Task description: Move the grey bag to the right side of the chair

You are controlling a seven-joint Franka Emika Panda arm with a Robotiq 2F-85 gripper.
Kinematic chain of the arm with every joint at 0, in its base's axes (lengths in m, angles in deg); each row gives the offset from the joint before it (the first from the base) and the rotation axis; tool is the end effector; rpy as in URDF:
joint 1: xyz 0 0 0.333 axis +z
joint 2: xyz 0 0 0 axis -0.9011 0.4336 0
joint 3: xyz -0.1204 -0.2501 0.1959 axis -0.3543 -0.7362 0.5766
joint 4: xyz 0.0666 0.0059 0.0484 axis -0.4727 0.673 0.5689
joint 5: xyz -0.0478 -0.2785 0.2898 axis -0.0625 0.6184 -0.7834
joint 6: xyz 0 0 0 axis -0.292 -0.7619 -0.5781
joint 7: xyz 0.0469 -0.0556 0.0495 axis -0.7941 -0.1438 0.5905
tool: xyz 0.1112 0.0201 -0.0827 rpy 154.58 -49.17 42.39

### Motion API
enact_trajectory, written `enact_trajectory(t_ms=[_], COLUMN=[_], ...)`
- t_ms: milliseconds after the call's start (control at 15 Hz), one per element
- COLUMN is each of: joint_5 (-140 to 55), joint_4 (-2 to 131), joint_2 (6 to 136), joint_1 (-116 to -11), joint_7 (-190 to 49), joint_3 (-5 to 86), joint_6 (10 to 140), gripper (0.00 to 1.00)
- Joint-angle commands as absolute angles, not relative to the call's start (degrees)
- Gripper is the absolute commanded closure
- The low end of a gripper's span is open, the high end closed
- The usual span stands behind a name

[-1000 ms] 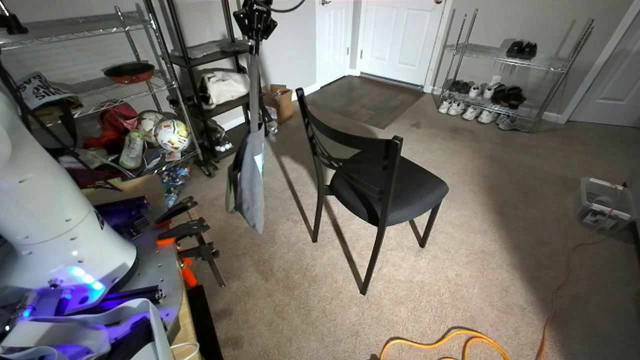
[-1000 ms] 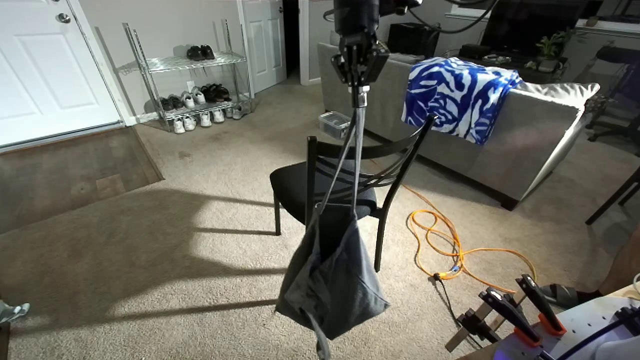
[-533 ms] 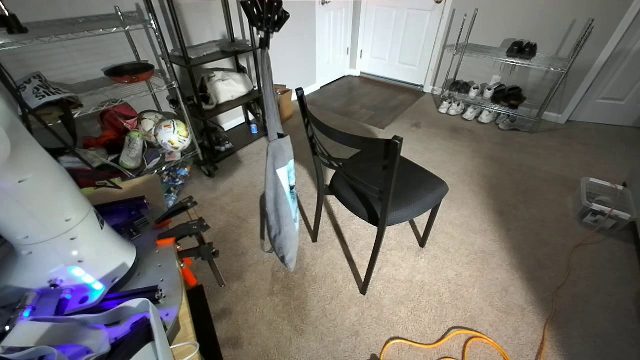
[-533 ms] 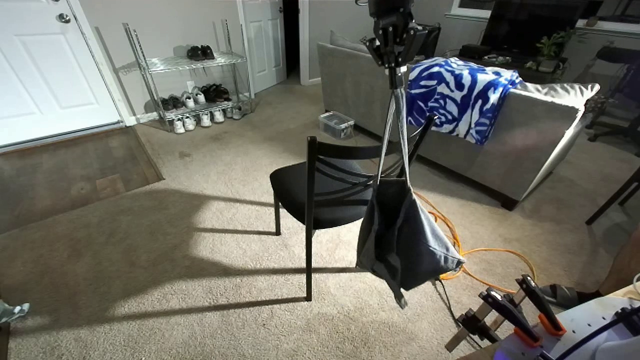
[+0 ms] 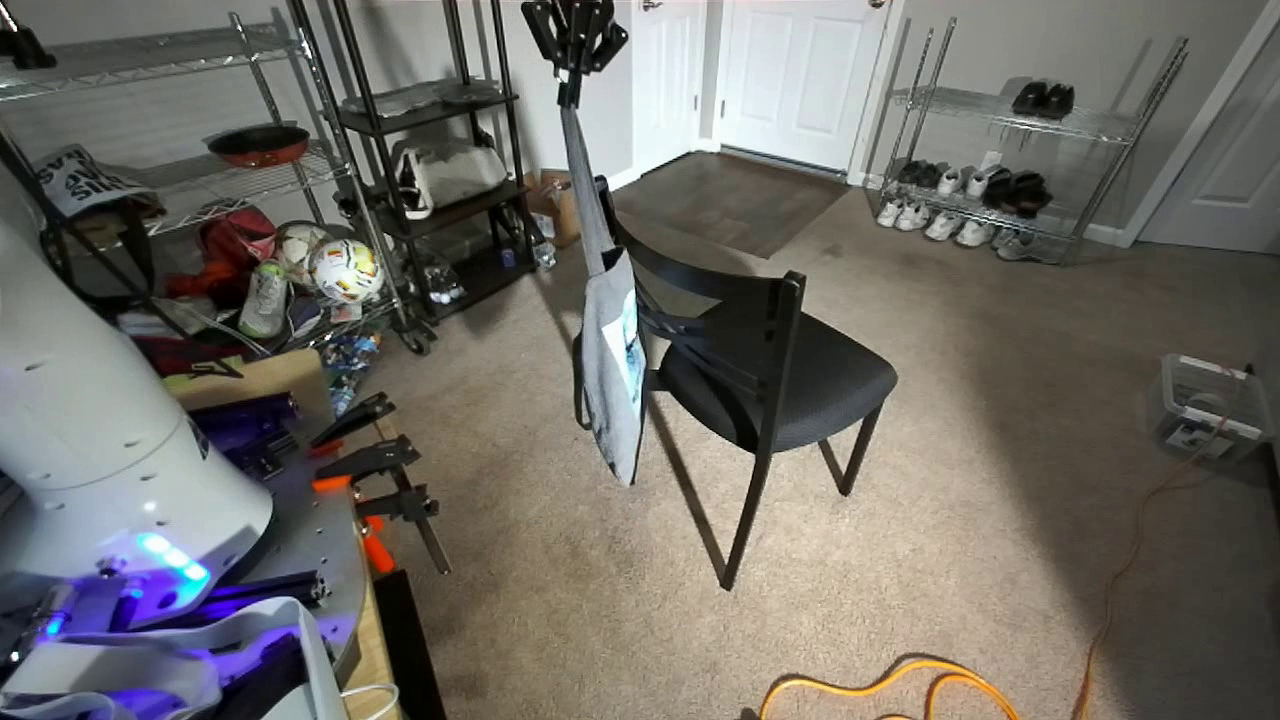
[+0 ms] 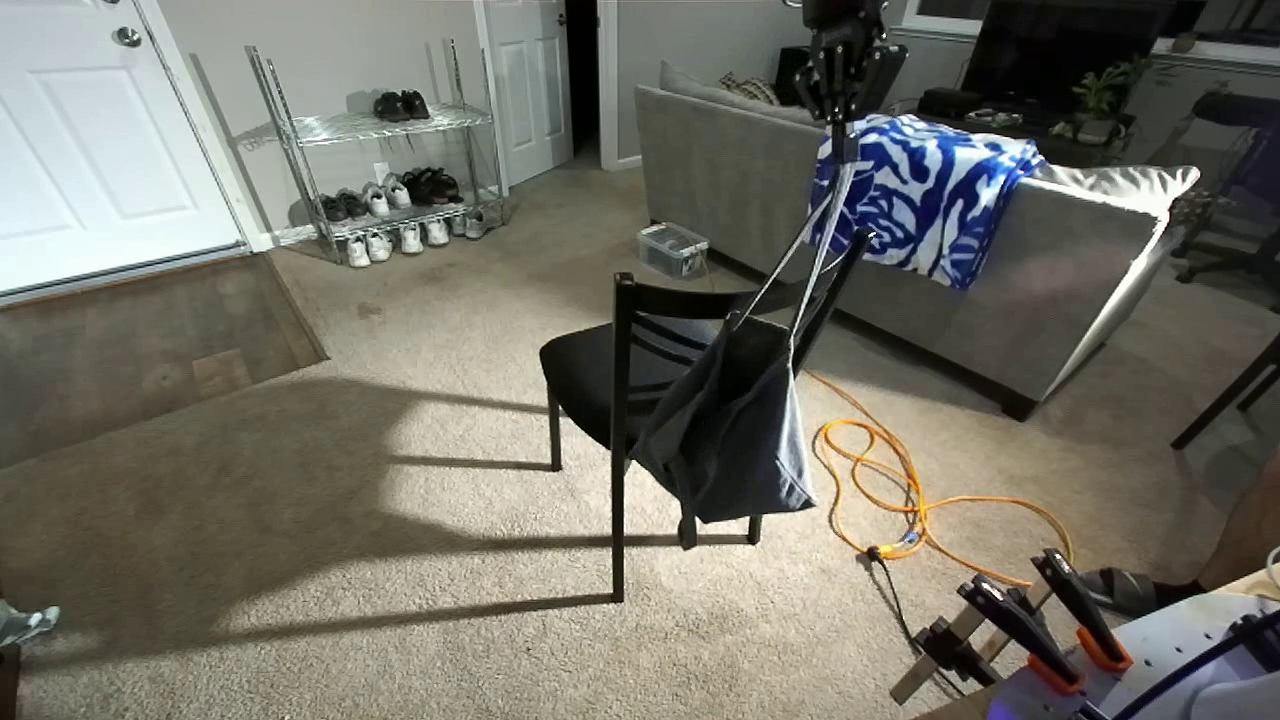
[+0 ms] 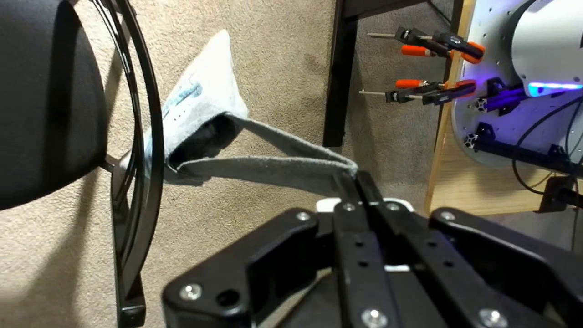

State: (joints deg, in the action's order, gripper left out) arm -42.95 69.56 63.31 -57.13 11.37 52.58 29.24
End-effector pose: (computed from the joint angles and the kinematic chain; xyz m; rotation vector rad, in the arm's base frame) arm 0.5606 0.1468 0.4693 -2.0444 -2.1730 0.3886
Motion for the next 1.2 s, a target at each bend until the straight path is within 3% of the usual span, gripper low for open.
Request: enact_trajectory(t_ms=[0, 467, 1133], joint_5=[-45.64, -52.56, -60.17], joint_4=[73.30, 75.42, 71.60], joint_2=[60.35, 63.41, 68.01], joint_1=[-59.89, -64.42, -73.54], joint_7=[12.70, 13.24, 12.28], joint_3=[50.92, 47.44, 41.12], joint_6=[32.63, 42.66, 41.81], gripper=[0.99, 0.99, 0.99])
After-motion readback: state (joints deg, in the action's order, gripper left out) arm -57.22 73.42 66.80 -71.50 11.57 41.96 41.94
